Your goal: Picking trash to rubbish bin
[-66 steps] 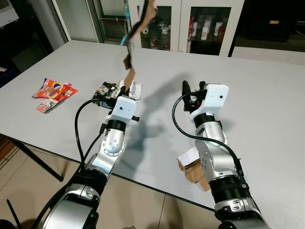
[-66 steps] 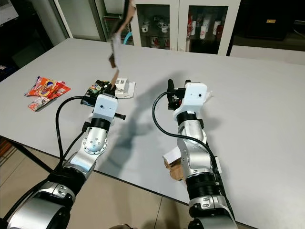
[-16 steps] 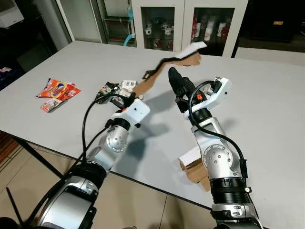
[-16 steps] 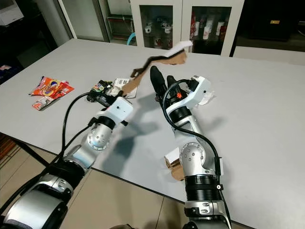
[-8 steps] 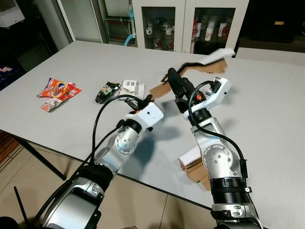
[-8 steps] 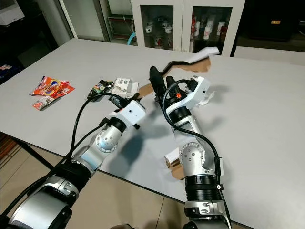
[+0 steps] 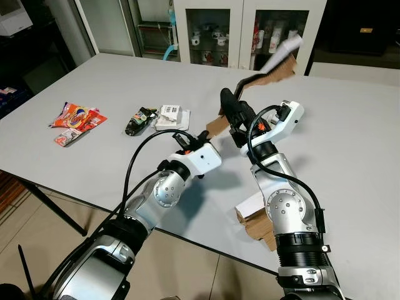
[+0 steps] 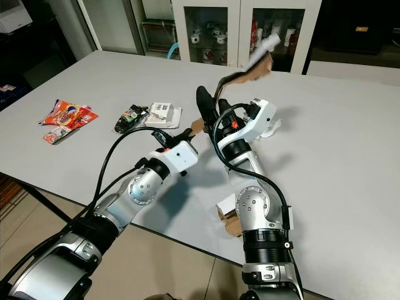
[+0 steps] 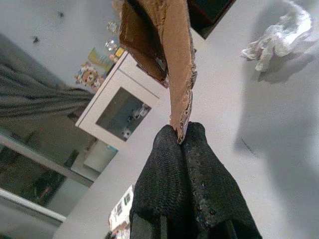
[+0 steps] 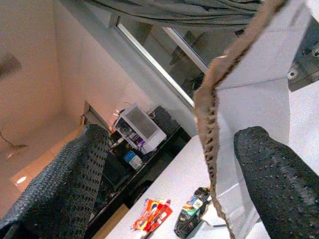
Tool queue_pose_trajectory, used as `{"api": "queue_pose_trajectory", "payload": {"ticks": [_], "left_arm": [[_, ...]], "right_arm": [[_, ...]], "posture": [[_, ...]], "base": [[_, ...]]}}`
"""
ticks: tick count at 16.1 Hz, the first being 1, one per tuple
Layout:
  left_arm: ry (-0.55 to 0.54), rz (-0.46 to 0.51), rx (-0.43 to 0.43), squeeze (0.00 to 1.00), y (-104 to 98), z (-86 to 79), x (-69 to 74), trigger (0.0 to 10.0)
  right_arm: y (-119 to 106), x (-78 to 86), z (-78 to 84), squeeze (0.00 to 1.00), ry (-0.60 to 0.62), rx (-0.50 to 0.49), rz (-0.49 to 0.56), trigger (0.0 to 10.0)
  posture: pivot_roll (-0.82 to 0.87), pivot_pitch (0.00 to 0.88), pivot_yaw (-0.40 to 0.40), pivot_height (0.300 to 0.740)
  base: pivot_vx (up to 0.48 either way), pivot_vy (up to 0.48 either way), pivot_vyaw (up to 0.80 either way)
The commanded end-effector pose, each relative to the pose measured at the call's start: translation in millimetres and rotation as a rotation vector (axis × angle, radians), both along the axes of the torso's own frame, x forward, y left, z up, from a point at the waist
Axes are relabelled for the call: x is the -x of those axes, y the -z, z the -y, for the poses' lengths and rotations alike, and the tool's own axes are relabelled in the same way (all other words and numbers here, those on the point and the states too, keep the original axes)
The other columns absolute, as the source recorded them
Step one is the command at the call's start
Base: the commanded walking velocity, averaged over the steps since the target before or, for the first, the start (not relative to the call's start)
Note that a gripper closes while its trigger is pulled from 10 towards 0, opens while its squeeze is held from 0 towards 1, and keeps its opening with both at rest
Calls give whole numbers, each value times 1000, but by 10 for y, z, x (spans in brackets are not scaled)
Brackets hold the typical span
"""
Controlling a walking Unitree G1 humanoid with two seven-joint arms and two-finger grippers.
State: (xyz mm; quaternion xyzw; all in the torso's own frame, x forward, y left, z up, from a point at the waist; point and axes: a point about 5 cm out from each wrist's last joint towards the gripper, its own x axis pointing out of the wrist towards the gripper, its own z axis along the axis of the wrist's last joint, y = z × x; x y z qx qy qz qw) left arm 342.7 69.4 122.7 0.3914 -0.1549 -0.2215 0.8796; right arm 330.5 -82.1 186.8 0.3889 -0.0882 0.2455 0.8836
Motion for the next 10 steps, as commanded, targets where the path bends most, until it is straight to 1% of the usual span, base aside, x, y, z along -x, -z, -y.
{"api": "queue_pose_trajectory", "payload": {"ticks": [1, 4, 5, 7, 10], "left_arm": [[25, 13, -23, 0, -26, -2, 11, 10000], [22, 24, -14, 0, -60, -3, 0, 10000], [11, 34, -7, 0, -79, -16, -10, 10000], [-35, 51, 31, 0, -133, -70, -45, 10000], [-71, 69, 55, 0, -189, -116, -78, 10000]], "right_arm": [[-35, 19, -72, 0, -7, -18, 10, 10000], [-13, 23, -93, 0, -9, 9, 11, 10000], [-9, 25, -94, 0, -7, 11, 12, 10000], [-5, 26, -88, 0, 2, 12, 11, 10000], [2, 18, -70, 0, 17, 9, 6, 10000]], "posture": [[28, 0, 97, 740], [28, 0, 99, 740], [29, 0, 99, 740], [28, 0, 100, 740], [30, 0, 99, 740]], "base": [[0, 0, 0], [0, 0, 0], [0, 0, 0], [0, 0, 0], [0, 0, 0]]}}
